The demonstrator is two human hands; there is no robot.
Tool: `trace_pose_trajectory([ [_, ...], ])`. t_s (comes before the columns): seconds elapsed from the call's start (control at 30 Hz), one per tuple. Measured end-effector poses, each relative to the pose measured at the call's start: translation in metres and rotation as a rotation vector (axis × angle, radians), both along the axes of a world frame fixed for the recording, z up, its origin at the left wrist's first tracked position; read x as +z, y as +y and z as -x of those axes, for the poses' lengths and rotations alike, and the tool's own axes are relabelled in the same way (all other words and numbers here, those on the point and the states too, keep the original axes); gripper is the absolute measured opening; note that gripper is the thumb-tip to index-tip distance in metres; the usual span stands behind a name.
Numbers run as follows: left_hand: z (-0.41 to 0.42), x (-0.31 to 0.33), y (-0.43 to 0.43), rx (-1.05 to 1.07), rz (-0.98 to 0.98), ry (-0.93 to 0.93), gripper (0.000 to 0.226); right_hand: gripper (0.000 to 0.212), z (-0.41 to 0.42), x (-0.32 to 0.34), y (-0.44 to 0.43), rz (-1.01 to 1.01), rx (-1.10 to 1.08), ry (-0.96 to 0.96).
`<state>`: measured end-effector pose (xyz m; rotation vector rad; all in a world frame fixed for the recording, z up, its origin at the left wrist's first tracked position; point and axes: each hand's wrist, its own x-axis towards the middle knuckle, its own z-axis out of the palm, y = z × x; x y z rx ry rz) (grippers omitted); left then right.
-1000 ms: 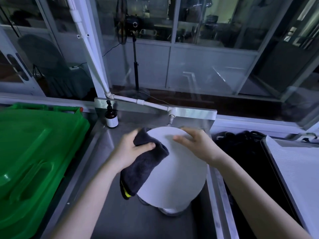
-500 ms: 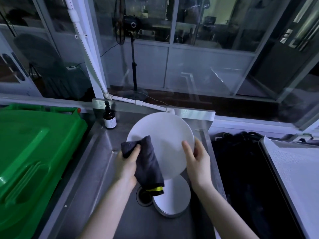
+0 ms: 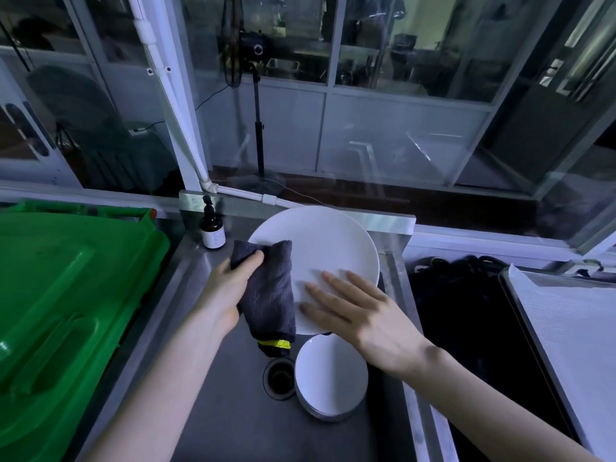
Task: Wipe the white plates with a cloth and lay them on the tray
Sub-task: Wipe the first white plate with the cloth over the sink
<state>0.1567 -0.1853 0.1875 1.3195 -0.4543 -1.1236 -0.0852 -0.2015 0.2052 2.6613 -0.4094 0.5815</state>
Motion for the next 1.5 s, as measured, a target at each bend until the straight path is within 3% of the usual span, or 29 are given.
trace_pose_trajectory([
  [0.1,-0.004,0.009,0.000,-0.041,-0.020,0.207,0.017,0.043,-0.002,0.000,0.001,-0.134,-0.036,-0.061],
  [0.17,-0.005,0.011,0.000,-0.045,-0.020,0.324,0.020,0.049,-0.004,-0.004,0.005,-0.385,-0.117,-0.140],
  [0.23,-0.005,0.010,0.000,-0.002,0.039,0.379,0.023,0.039,-0.005,-0.006,0.008,-0.751,-0.245,-0.291],
  [0.33,-0.004,0.005,-0.004,0.114,0.175,0.252,0.024,0.015,-0.002,-0.012,0.008,-1.278,-0.333,-0.671],
  [0.4,0.004,0.001,-0.004,0.173,0.148,0.092,0.024,0.015,-0.001,-0.017,0.012,-1.524,-0.301,-0.904],
  [0.47,0.018,-0.001,-0.001,0.200,0.088,-0.181,0.031,0.015,-0.004,-0.021,0.019,-1.679,-0.252,-1.005],
  [0.53,0.033,0.002,0.003,0.078,0.221,-0.525,0.026,0.026,-0.012,-0.025,0.023,-1.712,-0.214,-0.999],
  [0.6,0.045,0.006,0.003,-0.156,0.399,-0.855,0.037,0.036,-0.021,-0.023,0.020,-1.761,-0.183,-1.053],
  [0.73,0.057,0.009,0.004,-0.401,0.548,-1.160,0.054,0.040,-0.022,-0.013,0.002,-1.824,-0.162,-1.173],
  [0.83,0.053,0.012,-0.002,-0.452,0.577,-1.132,0.052,0.041,-0.019,-0.013,0.004,-1.776,-0.140,-1.131],
  [0.97,0.050,0.025,-0.019,-0.283,0.518,-0.923,0.053,0.045,-0.018,-0.020,0.014,-1.728,-0.130,-1.082],
  [1.03,0.058,0.023,-0.013,-0.290,0.527,-1.002,0.048,0.050,-0.018,-0.019,0.013,-1.741,-0.136,-1.119],
  [1.17,0.074,0.007,0.002,-0.414,0.678,-1.241,0.052,0.035,-0.013,-0.013,0.003,-1.755,-0.081,-1.181],
  [1.23,0.069,0.010,-0.005,-0.414,0.653,-1.214,0.052,0.036,-0.011,-0.012,0.004,-1.756,-0.085,-1.134],
  [1.4,0.051,0.020,-0.020,-0.311,0.528,-0.943,0.055,0.036,-0.002,-0.016,0.013,-1.706,-0.160,-1.023],
  [1.5,0.059,0.015,-0.005,-0.397,0.607,-1.138,0.052,0.038,-0.001,-0.012,0.010,-1.749,-0.145,-1.075],
])
